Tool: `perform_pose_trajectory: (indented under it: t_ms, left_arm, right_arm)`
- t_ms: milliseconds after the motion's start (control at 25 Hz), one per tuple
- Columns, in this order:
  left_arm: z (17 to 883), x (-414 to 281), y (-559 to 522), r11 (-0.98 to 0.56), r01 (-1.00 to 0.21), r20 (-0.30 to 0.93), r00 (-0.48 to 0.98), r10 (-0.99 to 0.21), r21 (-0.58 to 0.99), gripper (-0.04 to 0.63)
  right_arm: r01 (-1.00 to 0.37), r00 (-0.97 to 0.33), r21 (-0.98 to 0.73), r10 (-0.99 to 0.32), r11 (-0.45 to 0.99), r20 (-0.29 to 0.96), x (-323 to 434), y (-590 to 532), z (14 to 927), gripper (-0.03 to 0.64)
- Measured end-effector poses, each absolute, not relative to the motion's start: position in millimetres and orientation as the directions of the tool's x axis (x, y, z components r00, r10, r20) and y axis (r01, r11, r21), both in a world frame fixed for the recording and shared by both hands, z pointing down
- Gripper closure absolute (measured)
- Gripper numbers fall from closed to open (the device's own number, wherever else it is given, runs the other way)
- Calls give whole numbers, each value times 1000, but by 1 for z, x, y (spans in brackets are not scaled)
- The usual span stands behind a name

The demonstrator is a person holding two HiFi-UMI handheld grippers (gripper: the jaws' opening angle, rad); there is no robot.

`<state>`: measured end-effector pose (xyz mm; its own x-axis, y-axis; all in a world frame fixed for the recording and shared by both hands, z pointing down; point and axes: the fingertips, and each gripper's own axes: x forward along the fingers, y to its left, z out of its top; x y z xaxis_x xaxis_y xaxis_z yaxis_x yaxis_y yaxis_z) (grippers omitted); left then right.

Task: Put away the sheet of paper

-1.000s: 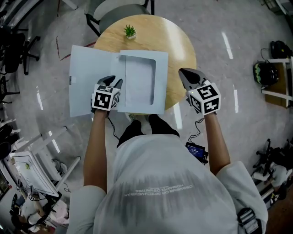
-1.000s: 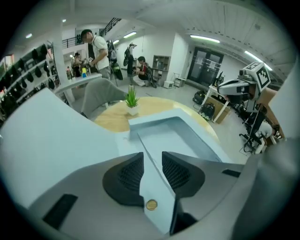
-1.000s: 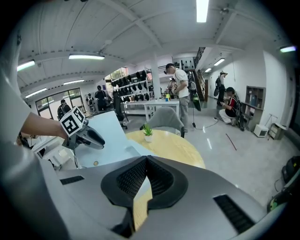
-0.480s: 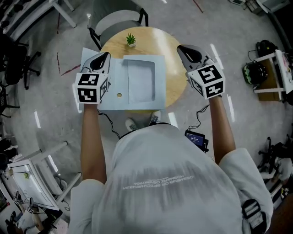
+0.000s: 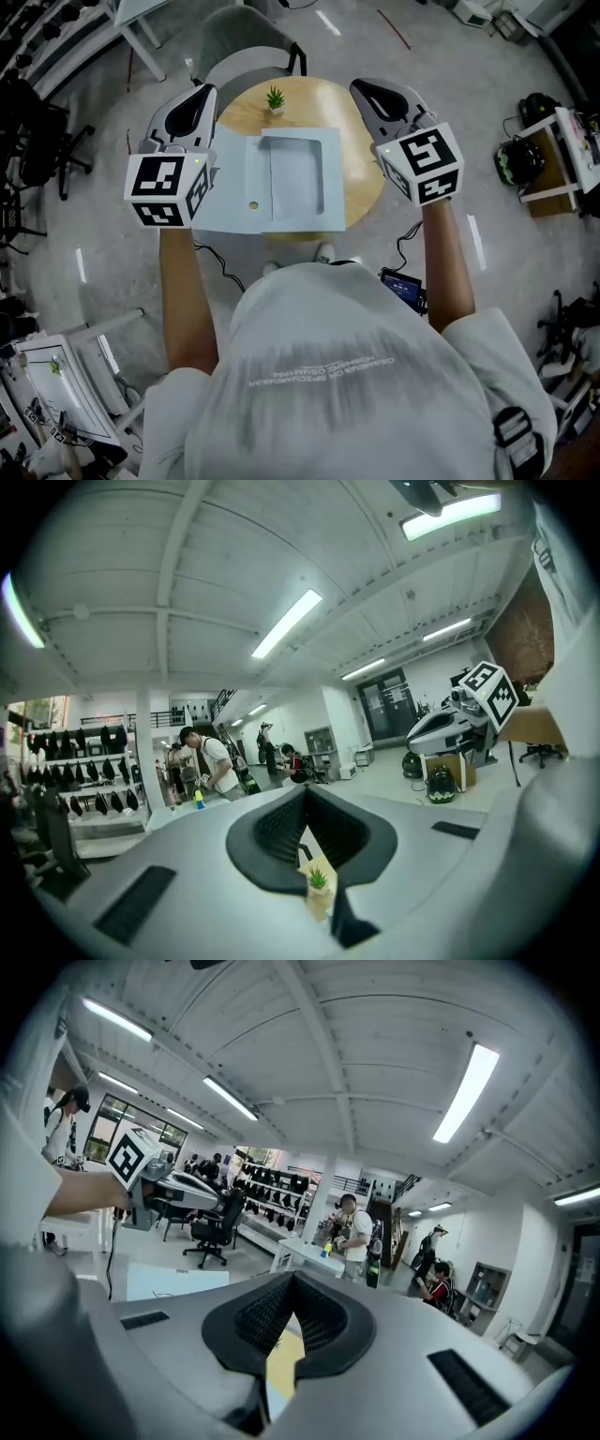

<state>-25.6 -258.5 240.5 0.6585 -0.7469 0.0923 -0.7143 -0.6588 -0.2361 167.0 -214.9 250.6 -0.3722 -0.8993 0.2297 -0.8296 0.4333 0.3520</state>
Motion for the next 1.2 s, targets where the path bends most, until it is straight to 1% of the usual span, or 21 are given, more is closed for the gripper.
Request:
perform_pose_trajectory:
  t_ms: [160, 400, 640, 880, 1200]
  left_arm:
    - [214, -25, -244, -645, -703, 57, 662, -748, -298, 578]
    - [197, -24, -233, -656, -697, 22, 680, -733, -289, 577]
    - [197, -20, -224, -648, -678, 40, 680, -733, -348, 577]
    - [204, -20, -222, -650, -678, 53, 677, -734, -343, 577]
    - [213, -7, -216, -677, -629, 84, 706, -704, -382, 577]
  right_arm:
    - [-816, -383, 383, -901, 434, 204, 159, -205, 233, 589]
    - [-807, -391, 411, -905, 424, 164, 153, -199, 209, 589]
    - [-814, -384, 408, -910, 412, 154, 152, -192, 207, 589]
    - [-816, -374, 410, -913, 408, 164, 151, -188, 213, 589]
    - [-818, -368, 401, -911, 412, 186, 154, -187, 225, 589]
